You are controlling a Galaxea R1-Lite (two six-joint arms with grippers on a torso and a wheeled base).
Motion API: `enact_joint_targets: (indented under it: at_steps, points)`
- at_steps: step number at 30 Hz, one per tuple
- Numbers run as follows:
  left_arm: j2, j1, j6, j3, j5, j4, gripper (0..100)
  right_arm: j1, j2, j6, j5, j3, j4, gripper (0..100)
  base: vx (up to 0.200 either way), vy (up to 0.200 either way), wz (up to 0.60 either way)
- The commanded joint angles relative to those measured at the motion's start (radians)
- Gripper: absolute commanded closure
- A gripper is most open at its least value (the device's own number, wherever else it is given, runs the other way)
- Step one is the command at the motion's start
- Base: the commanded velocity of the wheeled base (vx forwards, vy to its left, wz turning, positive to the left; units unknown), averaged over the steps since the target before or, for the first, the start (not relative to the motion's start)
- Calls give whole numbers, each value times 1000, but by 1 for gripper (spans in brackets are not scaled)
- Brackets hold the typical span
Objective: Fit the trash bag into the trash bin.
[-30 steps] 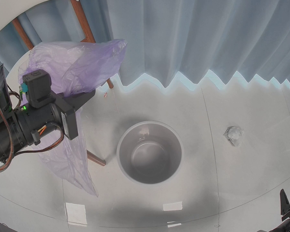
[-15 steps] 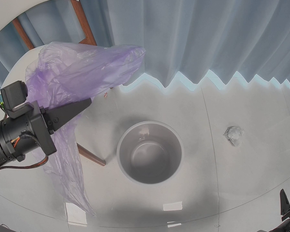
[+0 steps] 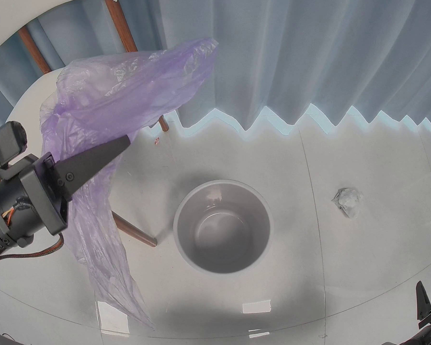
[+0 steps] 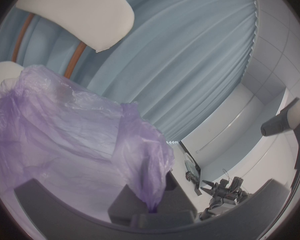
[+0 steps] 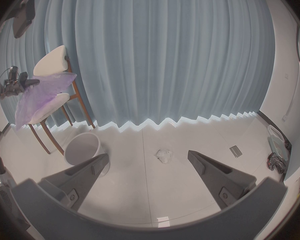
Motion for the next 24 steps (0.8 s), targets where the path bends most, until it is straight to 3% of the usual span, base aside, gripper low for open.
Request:
enact_joint_targets:
  at_steps: [1,4,9,15,20,24]
  points:
    - [7,3,31,17,-6,0,100,0,-18,0,0,18,0,0,0,0,0]
    - [17,-11,38,19,-9,-3,100,0,-18,0,0,18,0,0,0,0,0]
    - [-14,-138,34,22,-63,-3,100,0,-18,0,0,18,0,0,0,0,0]
    - [-19,-202,40,57,-92,-3,100,0,-18,0,0,18,0,0,0,0,0]
    - [-40,-232,43,118,-244,-12,100,0,-18,0,0,18,0,0,0,0,0]
    - [-49,-241,45,149,-312,-33,100,0,-18,0,0,18,0,0,0,0,0]
